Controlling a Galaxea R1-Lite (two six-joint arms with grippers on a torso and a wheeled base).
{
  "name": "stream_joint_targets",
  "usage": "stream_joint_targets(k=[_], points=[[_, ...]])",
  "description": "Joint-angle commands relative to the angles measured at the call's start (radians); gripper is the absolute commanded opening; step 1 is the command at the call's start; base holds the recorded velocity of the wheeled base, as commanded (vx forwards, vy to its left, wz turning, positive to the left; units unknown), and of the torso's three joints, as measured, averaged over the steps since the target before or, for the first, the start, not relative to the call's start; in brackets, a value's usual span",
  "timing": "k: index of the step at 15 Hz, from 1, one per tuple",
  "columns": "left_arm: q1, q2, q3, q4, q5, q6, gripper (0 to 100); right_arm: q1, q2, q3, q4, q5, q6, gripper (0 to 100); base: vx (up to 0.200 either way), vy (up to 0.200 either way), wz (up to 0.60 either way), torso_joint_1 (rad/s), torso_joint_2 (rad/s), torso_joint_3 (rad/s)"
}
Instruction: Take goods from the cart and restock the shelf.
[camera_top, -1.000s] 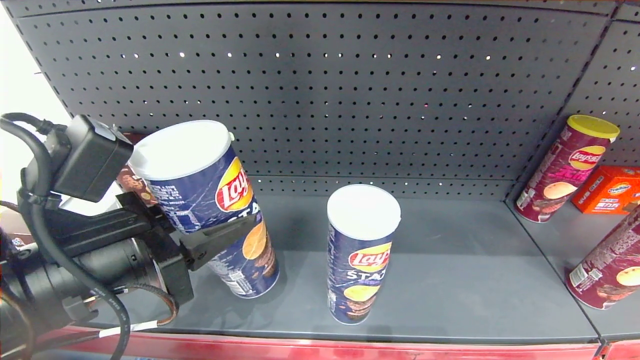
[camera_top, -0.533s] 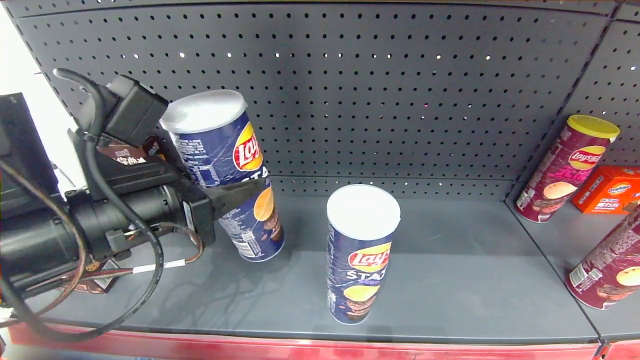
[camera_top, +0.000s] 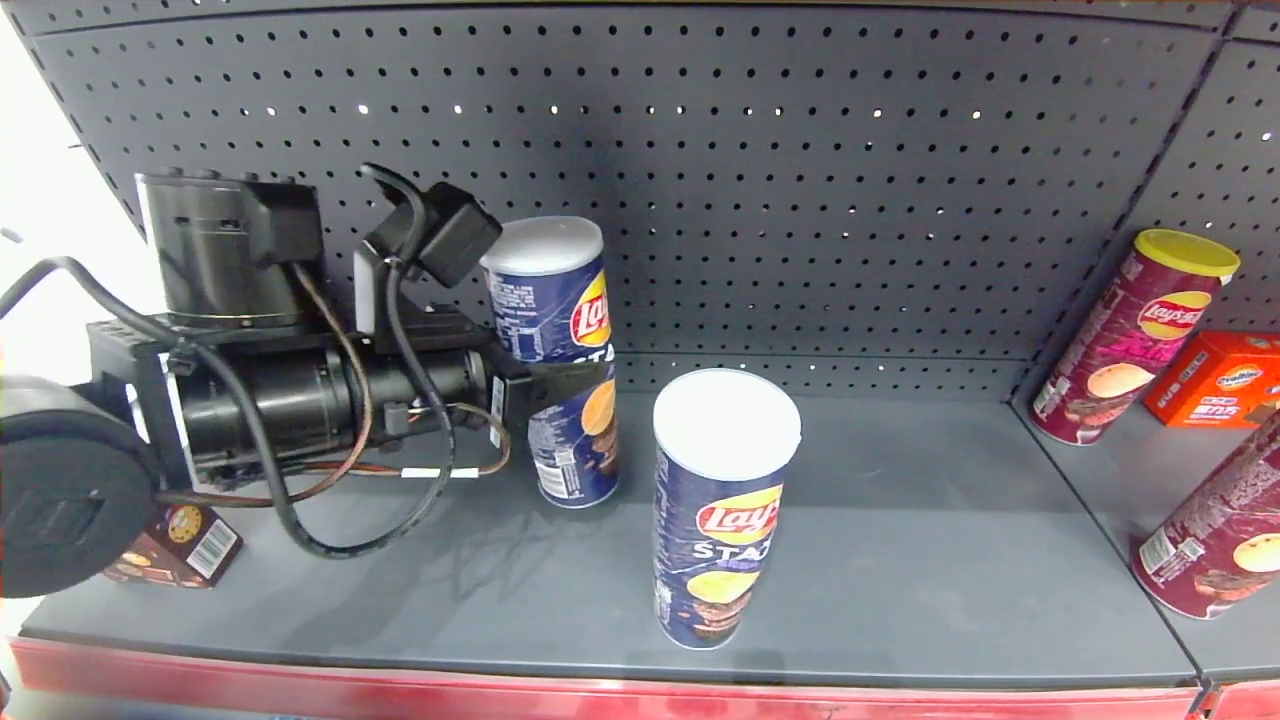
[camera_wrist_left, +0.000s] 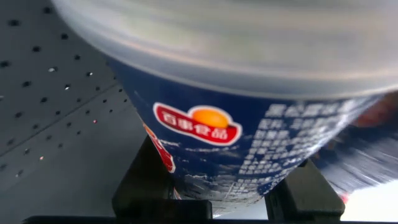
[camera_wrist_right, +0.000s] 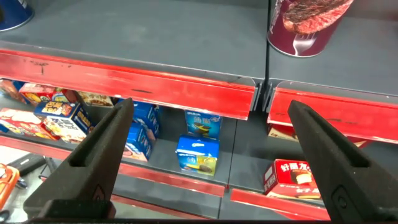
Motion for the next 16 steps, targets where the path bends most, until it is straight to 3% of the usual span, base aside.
stream_joint_targets(k=[1,5,8,16], points=[[0.019,0.116,-0.069,-0.003,-0.004,0.028,0,0.000,0.003,0.000,0.000,0.001,0.000,100,0.000,0.000,0.00,0.000,0.00,0.000],[0.019,0.200,-0.195,-0.003,-0.017,0.040,0,0.000,0.002,0.000,0.000,-0.001,0.000,100,0.000,0.000,0.00,0.000,0.00,0.000],[0.018,0.239,-0.264,-0.003,-0.059,0.040,0,0.000,0.002,0.000,0.000,0.001,0.000,100,0.000,0.000,0.00,0.000,0.00,0.000],[-0.008,0.305,-0.335,-0.006,-0.062,0.041,0,0.000,0.002,0.000,0.000,-0.001,0.000,100,0.000,0.000,0.00,0.000,0.00,0.000]])
